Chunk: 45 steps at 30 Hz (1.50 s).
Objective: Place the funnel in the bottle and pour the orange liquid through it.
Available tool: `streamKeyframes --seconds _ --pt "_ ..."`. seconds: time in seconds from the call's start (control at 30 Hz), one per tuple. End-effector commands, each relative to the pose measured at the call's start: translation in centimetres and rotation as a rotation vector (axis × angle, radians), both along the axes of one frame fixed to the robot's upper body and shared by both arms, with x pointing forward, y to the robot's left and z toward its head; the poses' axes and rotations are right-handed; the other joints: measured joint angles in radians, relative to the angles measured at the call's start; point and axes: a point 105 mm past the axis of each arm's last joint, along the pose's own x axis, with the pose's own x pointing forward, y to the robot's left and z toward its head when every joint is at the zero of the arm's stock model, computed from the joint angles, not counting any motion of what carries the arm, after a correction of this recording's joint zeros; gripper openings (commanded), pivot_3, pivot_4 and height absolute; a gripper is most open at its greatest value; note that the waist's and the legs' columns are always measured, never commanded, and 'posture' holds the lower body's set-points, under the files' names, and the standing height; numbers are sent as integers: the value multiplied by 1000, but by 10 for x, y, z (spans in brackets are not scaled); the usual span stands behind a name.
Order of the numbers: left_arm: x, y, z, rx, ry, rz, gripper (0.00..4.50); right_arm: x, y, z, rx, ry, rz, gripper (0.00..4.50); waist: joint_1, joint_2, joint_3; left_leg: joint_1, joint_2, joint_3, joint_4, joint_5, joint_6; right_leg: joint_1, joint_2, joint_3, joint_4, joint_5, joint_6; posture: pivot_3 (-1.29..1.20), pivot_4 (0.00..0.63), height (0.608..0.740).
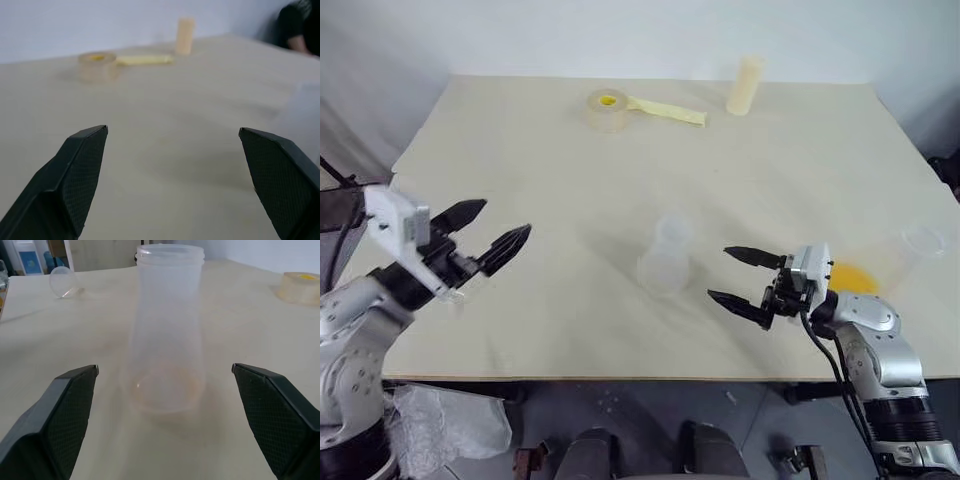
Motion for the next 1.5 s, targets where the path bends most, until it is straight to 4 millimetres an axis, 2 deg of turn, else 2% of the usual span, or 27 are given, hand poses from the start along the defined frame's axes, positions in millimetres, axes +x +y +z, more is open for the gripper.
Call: streamKeyframes --seconds 0.03,0.1,0.17,0.23,0.4,0.63,0.87,1.03,1.2,1.3,1.5 --pt "-21 18 7 69 -64 78 4469 -1 0 6 -13 -21 25 4500 0 0 0 0 1 0 0 0 0 0 0 0 0 0 0 0 150 740" --pt "-27 26 1 87 -45 110 4469 -1 1 6 -14 -18 30 4500 9 0 0 0 0 0 1 0 0 1 0 0 0 0 0 0 150 740" --pt "-44 47 -15 105 7 197 4469 -1 0 7 -9 -7 38 4500 10 0 0 0 0 0 2 0 0 1 0 1 0 0 0 0 150 740" --pt "-56 59 -26 132 53 257 4469 -2 0 7 -10 3 47 4500 10 0 0 0 0 1 1 0 0 1 0 1 -1 0 0 0 150 740" --pt "-63 79 -42 229 108 383 4469 -3 0 8 -9 12 66 4500 16 0 0 0 0 1 1 -1 0 1 0 1 -1 0 -1 0 150 740" --pt "-40 86 -44 237 108 442 4469 -5 1 10 -6 9 74 4500 12 0 0 0 0 1 1 -1 0 0 0 1 0 0 -1 0 150 740" --pt "-12 87 -63 301 185 413 4469 -6 -1 10 -8 2 59 4500 11 1 0 0 0 2 0 -1 0 0 0 1 0 0 -1 0 150 740" --pt "-2 93 -63 307 210 431 4469 -8 -3 11 -6 -6 33 4500 11 1 0 0 0 2 0 -1 0 -1 0 1 0 0 -1 0 150 740" --pt "13 88 -64 331 202 373 4469 -13 -1 11 -14 -7 20 4500 12 1 1 0 0 2 0 -1 0 -1 0 1 1 0 -1 0 150 740" --pt "17 88 -63 367 213 348 3870 -15 -3 12 -16 -9 10 4500 11 1 1 0 0 2 0 -1 0 -1 0 1 1 0 -1 0 150 740" --pt "21 88 -65 389 225 321 2058 -15 -6 11 -20 -11 -11 4500 10 1 1 0 1 3 0 -1 0 -2 0 1 1 0 -1 0 150 740"
